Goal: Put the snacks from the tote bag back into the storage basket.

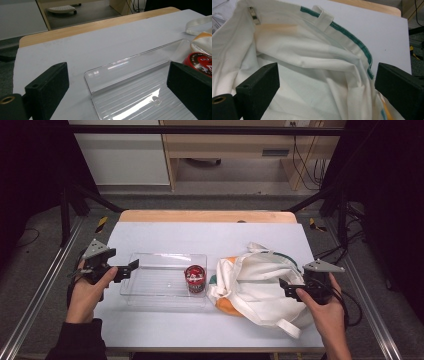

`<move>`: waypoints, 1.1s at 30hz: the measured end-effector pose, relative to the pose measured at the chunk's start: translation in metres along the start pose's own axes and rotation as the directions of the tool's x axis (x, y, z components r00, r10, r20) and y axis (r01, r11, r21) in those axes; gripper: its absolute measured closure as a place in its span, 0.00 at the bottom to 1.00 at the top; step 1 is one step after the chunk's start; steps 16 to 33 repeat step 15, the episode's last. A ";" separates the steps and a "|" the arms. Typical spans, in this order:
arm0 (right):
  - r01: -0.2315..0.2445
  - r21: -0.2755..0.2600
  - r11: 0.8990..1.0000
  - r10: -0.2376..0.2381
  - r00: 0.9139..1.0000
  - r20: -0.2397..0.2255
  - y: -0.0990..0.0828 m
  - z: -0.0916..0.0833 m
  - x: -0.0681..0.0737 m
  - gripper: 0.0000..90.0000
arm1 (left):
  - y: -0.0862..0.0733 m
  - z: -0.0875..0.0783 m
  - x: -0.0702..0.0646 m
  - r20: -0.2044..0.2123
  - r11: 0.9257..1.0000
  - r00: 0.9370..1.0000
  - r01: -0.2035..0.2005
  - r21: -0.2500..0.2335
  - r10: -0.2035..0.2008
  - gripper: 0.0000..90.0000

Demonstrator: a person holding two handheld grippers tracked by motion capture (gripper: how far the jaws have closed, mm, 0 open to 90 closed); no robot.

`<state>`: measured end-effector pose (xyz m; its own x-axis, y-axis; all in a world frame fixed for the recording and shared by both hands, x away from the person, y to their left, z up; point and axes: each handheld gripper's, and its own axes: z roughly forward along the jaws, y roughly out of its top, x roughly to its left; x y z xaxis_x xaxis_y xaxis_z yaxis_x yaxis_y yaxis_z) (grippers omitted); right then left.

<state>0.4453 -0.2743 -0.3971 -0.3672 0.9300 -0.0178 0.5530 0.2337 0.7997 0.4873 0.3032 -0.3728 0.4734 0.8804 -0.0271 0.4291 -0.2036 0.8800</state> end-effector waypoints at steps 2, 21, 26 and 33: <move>-0.002 0.003 1.000 0.002 1.000 -0.007 -0.003 0.002 0.002 0.07 | 0.000 -0.001 0.001 -0.004 1.000 1.000 0.006 -0.003 -0.006 0.05; -0.047 -0.038 0.998 0.047 0.999 -0.014 -0.023 0.009 0.010 0.06 | 0.000 0.001 -0.001 0.000 1.000 1.000 -0.003 -0.002 0.003 0.04; -0.047 -0.038 0.998 0.047 0.999 -0.014 -0.023 0.009 0.010 0.06 | 0.000 0.001 -0.001 0.000 1.000 1.000 -0.003 -0.002 0.003 0.04; -0.047 -0.038 0.998 0.047 0.999 -0.014 -0.023 0.009 0.010 0.06 | 0.000 0.001 -0.001 0.000 1.000 1.000 -0.003 -0.002 0.003 0.04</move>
